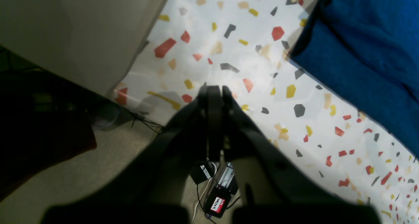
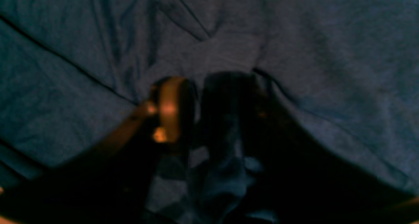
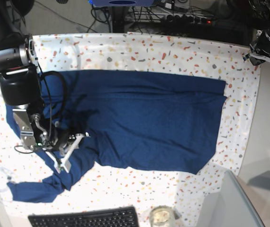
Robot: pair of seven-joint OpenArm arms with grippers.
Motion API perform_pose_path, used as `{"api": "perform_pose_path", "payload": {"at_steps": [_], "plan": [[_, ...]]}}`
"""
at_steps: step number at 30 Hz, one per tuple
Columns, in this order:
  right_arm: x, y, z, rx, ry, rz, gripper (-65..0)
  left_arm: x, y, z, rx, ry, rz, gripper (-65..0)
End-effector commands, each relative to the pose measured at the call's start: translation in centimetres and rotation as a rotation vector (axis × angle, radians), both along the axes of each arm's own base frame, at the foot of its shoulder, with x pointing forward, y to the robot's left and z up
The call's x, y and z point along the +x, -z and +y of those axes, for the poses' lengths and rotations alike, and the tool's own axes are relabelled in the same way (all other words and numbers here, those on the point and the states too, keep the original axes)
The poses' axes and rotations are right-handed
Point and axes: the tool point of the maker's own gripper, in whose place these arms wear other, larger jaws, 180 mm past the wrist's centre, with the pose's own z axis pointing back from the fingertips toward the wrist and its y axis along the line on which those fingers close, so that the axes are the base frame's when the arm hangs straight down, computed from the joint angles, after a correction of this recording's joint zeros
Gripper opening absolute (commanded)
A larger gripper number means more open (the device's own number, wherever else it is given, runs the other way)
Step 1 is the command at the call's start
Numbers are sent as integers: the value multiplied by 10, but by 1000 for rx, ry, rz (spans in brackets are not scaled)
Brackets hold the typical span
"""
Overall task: Layout the t-shirt on the table in an organized manner, then fold the t-shirt properly
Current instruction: 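Grasp the crumpled sleeve with the right gripper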
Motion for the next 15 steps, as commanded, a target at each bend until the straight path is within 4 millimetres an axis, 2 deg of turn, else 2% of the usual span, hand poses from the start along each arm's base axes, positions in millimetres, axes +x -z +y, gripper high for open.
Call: {"api": "perform_pose_path", "payload": {"at_steps": [1, 3, 9, 12, 15], "plan": [[22, -21, -1, 9, 3, -70, -552, 6, -10, 7, 24, 5, -33, -650], [23, -22, -2, 11, 7, -70, -650, 6, -10, 7, 24, 5, -33, -650], [26, -27, -4, 9, 7, -87, -645, 6, -10, 7, 24, 5, -33, -650], [29, -46, 3, 9, -22, -150, -645, 6, -10, 7, 24, 3, -34, -650], [33, -82, -11, -7, -10, -223, -645, 5, -10, 8, 27, 2, -32, -650]]}}
